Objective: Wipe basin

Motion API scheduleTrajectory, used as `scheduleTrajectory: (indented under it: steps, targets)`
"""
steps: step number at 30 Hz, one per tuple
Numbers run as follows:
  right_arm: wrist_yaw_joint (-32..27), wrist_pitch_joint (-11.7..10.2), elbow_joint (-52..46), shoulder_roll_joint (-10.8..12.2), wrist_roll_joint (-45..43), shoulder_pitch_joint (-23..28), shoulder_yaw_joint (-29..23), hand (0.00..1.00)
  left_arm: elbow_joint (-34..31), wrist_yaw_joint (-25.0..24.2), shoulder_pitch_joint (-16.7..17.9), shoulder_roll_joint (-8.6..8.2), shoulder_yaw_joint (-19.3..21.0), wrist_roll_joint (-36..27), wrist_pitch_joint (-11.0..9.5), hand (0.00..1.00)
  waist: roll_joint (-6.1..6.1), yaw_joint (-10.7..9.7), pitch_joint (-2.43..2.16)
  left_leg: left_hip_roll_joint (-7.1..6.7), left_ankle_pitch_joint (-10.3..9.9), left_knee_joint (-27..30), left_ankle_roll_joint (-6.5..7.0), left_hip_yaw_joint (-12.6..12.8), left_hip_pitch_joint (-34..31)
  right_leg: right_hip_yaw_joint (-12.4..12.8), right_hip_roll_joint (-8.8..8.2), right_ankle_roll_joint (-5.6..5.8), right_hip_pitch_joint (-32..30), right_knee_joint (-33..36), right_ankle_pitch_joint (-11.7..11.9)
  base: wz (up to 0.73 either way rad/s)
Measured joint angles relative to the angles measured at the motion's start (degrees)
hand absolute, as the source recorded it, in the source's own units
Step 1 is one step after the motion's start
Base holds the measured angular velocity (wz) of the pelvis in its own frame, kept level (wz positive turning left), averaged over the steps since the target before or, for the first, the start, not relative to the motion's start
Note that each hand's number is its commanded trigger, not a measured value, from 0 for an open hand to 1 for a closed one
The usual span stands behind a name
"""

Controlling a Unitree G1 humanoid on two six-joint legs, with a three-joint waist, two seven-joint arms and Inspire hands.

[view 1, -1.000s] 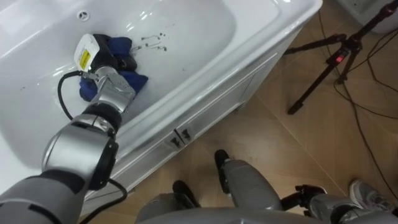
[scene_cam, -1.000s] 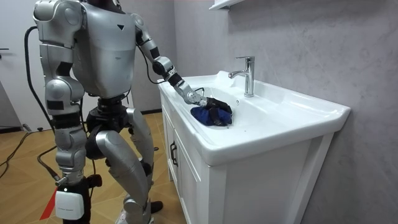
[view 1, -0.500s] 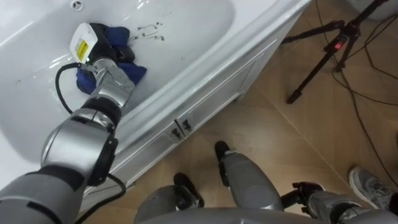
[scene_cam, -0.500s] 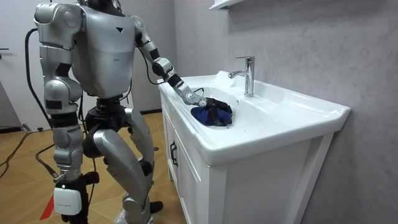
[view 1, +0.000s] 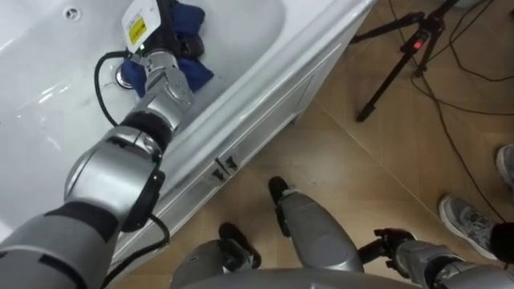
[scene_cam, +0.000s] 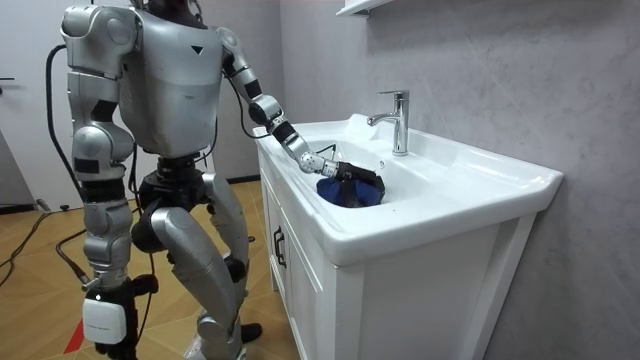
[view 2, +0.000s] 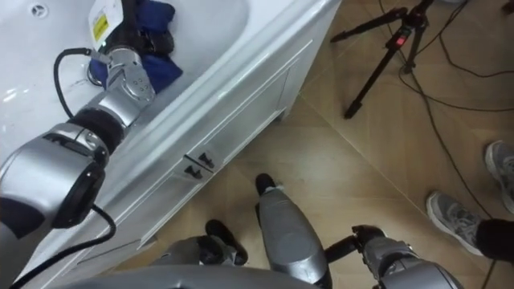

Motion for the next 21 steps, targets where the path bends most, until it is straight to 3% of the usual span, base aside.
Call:
scheduleTrajectory:
  steps: [5,21]
  targets:
    - [-0.11,-0.26,-0.03,-0.02,-0.01,-0.43,-0.06,0.0,0.0,0.21,0.06,0.27,0.1,0.02,-0.45,1.0,0.05,0.05,0.13,0.54,-0.78,0.95,-0.45,-0.02,-0.02,-0.13,0.35,-0.22,-0.08,0.98,-0.81,0.0]
    - [0.06,-1.1,-0.26,-0.02,0.06,0.03,-0.03,0.0,0.03,-0.11,0.62,0.49,0.12,0.55,-0.89,1.0,-0.06,0.14,0.2,0.6,-1.05,1.42,-0.18,0.23,0.55,-0.17,0.2,-0.27,0.12,1.99,-1.32,0.0]
